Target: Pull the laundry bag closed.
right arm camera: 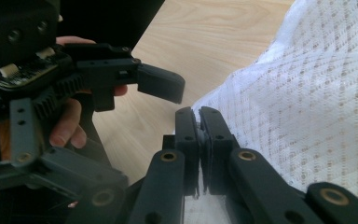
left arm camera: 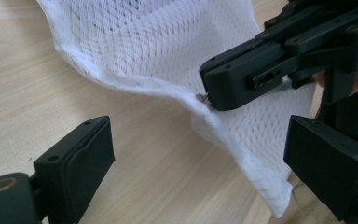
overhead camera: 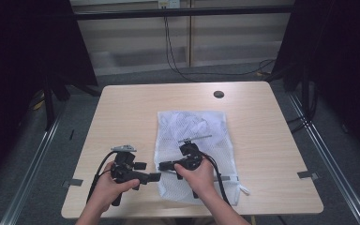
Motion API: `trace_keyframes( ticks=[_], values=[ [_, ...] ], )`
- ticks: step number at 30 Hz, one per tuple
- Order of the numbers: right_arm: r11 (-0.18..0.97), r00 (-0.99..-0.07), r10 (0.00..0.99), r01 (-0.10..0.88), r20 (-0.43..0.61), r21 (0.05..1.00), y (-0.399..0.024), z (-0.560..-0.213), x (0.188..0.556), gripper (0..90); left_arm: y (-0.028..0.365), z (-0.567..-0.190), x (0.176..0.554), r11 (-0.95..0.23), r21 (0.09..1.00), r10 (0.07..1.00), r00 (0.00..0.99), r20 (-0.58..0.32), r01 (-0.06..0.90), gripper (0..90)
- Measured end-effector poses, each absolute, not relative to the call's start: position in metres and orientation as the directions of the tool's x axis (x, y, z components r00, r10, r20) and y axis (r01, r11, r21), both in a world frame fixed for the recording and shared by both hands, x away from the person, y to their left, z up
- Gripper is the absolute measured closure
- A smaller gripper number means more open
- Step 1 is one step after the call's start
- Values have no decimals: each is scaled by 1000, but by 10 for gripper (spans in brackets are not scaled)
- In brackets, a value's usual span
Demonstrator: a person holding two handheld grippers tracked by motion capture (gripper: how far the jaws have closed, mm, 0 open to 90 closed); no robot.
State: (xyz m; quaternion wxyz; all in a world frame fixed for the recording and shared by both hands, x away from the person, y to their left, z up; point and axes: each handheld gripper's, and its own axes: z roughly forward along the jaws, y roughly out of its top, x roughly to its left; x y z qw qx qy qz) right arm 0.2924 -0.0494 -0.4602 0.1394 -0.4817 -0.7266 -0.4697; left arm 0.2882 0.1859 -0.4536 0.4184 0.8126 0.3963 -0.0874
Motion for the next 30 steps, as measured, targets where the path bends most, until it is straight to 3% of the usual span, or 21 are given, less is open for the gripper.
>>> trace_keyframes(
  ticks=[19, 24, 30],
  values=[
    [70, -503, 553, 823, 664, 564, -54, -456, 290, 867, 170, -458, 289, -343, 616, 534, 687, -494, 709, 183],
    [62, -504, 553, 819, 663, 571, -56, -455, 289, 867, 166, -458, 288, -315, 649, 498, 702, -508, 693, 245],
    [57, -503, 550, 819, 667, 570, -57, -454, 289, 867, 159, -461, 287, -333, 600, 490, 677, -548, 727, 273]
  ],
)
